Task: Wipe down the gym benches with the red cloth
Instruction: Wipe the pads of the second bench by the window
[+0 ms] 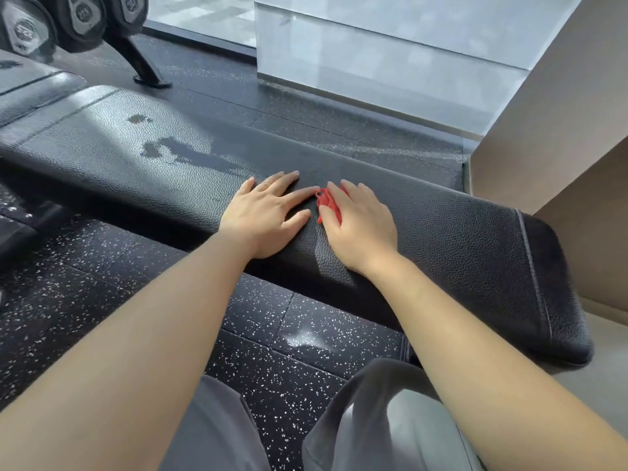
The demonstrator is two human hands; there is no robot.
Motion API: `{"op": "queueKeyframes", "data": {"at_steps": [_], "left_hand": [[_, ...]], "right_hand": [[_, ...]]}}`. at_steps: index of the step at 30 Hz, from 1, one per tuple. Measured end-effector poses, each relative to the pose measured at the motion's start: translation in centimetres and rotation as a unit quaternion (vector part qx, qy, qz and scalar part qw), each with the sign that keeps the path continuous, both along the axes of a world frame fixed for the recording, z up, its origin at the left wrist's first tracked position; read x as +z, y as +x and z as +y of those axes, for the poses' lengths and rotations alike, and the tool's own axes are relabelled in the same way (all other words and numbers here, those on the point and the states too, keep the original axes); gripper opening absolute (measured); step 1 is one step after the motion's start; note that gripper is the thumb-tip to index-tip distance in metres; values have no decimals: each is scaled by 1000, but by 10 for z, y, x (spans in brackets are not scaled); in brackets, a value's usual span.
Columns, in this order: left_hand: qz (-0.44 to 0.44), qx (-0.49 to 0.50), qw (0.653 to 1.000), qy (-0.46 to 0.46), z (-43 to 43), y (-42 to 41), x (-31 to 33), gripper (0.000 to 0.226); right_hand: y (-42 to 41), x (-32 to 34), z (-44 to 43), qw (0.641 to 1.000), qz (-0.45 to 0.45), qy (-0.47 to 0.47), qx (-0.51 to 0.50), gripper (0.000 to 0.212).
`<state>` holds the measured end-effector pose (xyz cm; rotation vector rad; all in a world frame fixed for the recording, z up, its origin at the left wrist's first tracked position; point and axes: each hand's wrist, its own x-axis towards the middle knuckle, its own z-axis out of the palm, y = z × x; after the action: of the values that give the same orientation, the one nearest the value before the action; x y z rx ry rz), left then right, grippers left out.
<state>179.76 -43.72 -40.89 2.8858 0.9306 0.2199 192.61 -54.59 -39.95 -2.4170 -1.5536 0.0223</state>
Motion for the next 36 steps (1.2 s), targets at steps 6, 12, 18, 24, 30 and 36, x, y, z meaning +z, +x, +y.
{"op": "queueKeyframes", "data": {"at_steps": [6, 12, 18, 24, 30, 36], "left_hand": [[-2, -4, 1000, -2, -3, -2, 0, 50], [-4, 7, 1000, 0, 0, 0, -2, 61], [4, 24, 1000, 0, -2, 0, 0, 67], [-3, 24, 1000, -1, -3, 0, 0, 66], [-8, 28, 1000, 2, 0, 0, 0, 84], [-20, 29, 999, 3, 2, 1, -1, 82]], "right_hand": [[-13, 1, -37, 999, -27, -5, 40, 51], [12, 4, 10, 999, 6, -25, 23, 53], [9, 5, 5, 999, 6, -18, 39, 52], [13, 4, -3, 997, 6, -16, 71, 50], [42, 1, 54, 998, 5, -21, 54, 51], [64, 5, 104, 999, 20, -14, 34, 46]]}}
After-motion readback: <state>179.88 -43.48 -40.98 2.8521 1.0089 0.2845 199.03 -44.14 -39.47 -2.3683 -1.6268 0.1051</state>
